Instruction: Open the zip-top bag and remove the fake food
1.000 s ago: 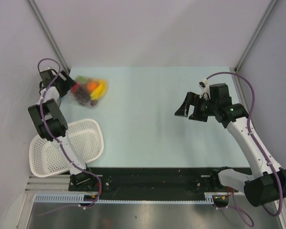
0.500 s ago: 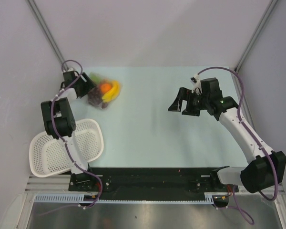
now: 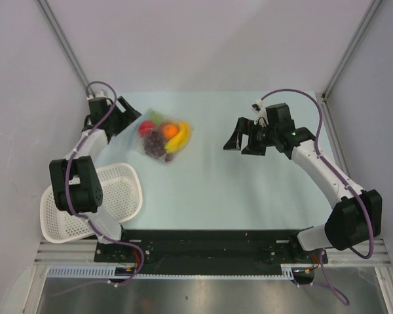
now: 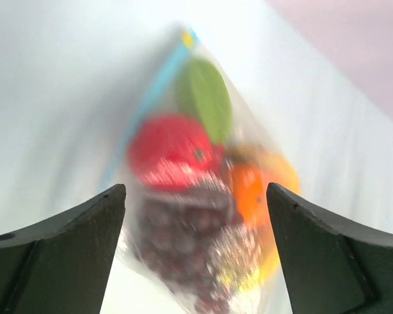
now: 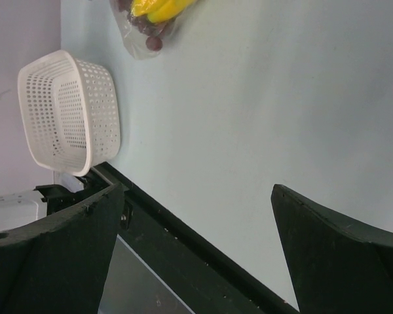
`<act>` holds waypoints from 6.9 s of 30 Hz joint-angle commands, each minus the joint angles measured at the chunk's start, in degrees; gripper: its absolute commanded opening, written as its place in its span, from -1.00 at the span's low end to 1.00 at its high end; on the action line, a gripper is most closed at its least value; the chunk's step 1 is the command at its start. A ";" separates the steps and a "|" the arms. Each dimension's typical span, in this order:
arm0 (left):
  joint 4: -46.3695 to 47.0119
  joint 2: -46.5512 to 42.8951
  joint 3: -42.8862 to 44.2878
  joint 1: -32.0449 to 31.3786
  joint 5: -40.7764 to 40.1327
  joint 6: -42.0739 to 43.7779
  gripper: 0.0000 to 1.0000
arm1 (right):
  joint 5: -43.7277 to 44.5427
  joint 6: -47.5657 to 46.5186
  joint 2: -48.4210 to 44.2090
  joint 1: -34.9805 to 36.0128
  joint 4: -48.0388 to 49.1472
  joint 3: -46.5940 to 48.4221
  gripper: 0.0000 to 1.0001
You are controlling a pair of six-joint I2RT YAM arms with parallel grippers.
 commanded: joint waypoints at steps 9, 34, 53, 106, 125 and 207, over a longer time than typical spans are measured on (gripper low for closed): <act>-13.89 22.97 23.36 6.37 12.78 5.32 0.77 | 4.36 3.77 15.41 7.40 4.48 15.66 0.99; -5.55 25.65 26.37 4.36 27.46 2.16 -0.99 | 6.12 4.92 39.94 14.18 1.93 43.70 0.45; -13.73 -1.09 12.85 -10.59 25.96 16.76 -0.99 | -5.12 -19.76 36.53 5.57 8.42 41.70 0.99; -5.73 -12.27 8.61 -16.65 25.36 9.90 0.33 | -33.60 1.84 39.68 6.18 46.85 33.69 -1.00; 0.87 -4.88 10.98 -17.97 23.42 3.49 -0.13 | -34.48 2.19 39.15 6.71 46.05 33.60 -1.00; -8.19 -12.88 7.65 -16.30 29.22 17.11 -0.99 | -41.34 30.31 47.76 6.71 79.45 30.44 -0.82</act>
